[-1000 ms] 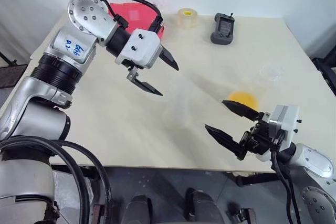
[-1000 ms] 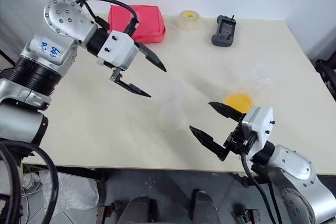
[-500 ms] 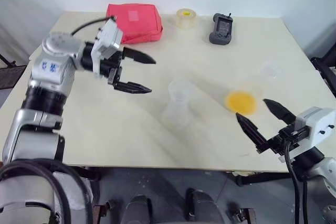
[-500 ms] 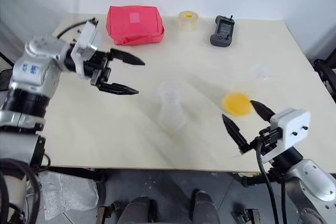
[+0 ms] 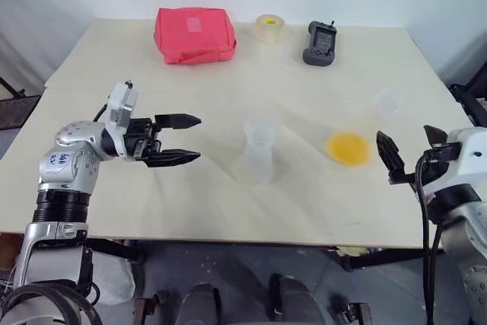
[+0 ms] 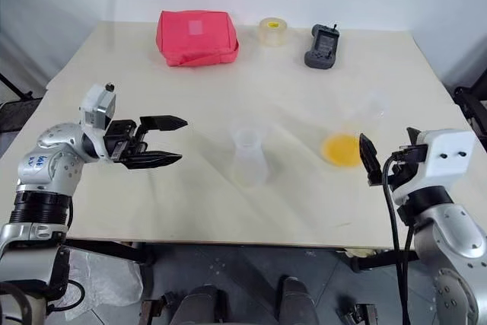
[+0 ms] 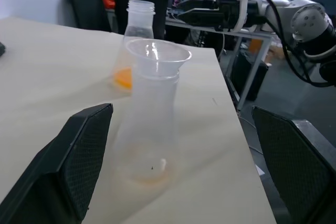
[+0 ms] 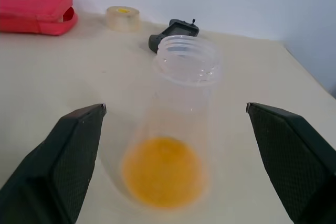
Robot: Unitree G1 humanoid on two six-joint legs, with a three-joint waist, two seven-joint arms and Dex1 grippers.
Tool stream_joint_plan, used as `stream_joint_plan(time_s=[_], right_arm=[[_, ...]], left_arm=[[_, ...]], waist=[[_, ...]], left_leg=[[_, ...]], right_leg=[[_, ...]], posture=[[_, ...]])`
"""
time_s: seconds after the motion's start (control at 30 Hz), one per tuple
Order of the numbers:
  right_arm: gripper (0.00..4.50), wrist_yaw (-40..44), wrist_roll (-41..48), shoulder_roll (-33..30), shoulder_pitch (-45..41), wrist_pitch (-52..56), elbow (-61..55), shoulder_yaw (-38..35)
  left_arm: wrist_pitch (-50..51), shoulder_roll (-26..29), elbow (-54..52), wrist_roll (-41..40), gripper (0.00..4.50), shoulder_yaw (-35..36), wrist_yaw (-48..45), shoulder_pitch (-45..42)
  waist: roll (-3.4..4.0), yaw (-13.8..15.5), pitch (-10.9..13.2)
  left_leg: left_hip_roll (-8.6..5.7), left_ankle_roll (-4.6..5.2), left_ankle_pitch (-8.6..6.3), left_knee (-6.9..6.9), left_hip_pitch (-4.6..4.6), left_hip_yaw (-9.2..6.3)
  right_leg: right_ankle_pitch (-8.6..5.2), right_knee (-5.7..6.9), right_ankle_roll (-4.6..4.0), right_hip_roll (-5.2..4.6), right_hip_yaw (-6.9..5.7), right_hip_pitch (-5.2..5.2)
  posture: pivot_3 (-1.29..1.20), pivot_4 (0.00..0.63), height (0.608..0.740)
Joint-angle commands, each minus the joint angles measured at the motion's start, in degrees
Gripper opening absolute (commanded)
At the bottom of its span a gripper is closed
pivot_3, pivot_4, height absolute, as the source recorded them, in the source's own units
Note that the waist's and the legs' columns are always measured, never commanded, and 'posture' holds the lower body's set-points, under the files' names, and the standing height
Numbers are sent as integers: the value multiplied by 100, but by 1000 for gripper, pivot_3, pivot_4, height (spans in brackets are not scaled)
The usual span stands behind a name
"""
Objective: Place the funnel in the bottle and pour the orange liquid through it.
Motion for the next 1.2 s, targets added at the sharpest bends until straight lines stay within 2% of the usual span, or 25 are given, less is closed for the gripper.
stream_joint_plan(time_s=[0.03, 0.53, 0.57, 0.73, 0.77, 1.0, 1.2], right_arm=[[4500, 361, -207, -168, -359, -226, 541, 104], [4500, 1411, -1090, -150, -2244, -1202, 3178, 799], [4500, 1397, -1059, -119, -2362, -1112, 3165, 830], [3011, 1408, -1013, -7, -2375, -1049, 2774, 877], [2838, 1381, -1002, 4, -2380, -999, 2703, 873], [2836, 1037, -884, 6, -2637, -267, 1742, 934], [2836, 867, -1156, -150, -3253, 304, 991, 1502]], left_arm=[[-109, 171, -170, 13, 4477, 322, -11, 178], [243, 22, -926, -88, 4477, 548, 425, 627], [263, 3, -958, -93, 4477, 545, 458, 623], [254, -50, -939, -66, 4500, 521, 470, 567], [238, -57, -914, -49, 4500, 505, 455, 544], [-62, -204, -486, 112, 4500, 390, 248, 210], [-435, -449, 61, 263, 4500, 222, -129, -111]], waist=[[0, -5, 0], [3, -21, 2], [4, -31, 2], [6, -48, 3], [6, -49, 3], [7, -49, 4], [8, -87, 3]], left_leg=[[0, 1, -1, 1, 1, 0], [1, 2, -1, -1, 1, 5], [1, 1, -1, -1, 1, 6], [2, 1, -1, -7, 1, 7], [2, 1, -1, -9, 1, 8], [2, 1, -1, -8, 0, 10], [2, 1, -1, -11, 0, 10]], right_leg=[[0, 0, 0, 0, 1, 1], [0, 2, 1, -1, 3, -4], [0, 2, 1, -1, 3, -3], [0, 5, 1, -1, 3, -9], [0, 4, 1, -1, 3, -9], [0, 2, 1, -1, 4, -10], [0, 2, 1, 0, 3, -12]], posture=[[0, 150, 740], [0, 150, 740], [0, 150, 740], [0, 150, 740], [0, 150, 740], [0, 150, 740], [0, 150, 740]])
